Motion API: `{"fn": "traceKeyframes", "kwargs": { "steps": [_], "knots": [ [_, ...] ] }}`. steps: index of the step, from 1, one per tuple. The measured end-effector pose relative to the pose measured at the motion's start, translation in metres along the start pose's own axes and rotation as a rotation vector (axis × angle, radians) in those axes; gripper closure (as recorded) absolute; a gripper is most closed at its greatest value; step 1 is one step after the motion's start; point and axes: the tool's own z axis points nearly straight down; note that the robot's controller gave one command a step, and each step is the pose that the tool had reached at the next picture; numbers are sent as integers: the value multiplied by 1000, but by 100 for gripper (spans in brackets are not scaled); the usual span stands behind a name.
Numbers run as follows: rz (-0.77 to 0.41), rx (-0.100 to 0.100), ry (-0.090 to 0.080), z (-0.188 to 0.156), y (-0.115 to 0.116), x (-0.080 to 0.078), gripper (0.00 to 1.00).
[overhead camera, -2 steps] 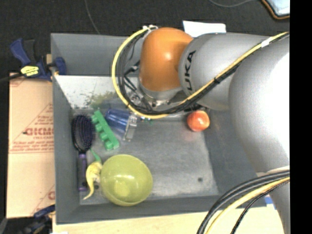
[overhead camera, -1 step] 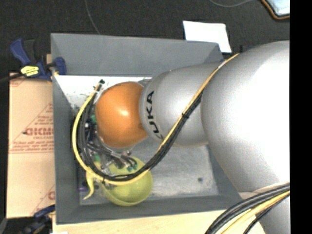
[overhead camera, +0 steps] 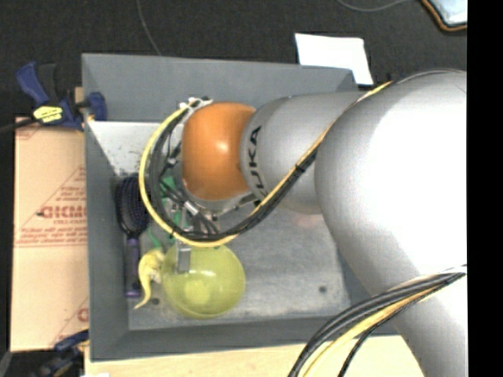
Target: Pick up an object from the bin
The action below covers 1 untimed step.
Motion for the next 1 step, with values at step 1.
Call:
{"fn": "traceKeyframes", "kwargs": {
  "steps": [1],
  "knots": [
    [-421,1,-17,6,18,44,100]
  ]
}}
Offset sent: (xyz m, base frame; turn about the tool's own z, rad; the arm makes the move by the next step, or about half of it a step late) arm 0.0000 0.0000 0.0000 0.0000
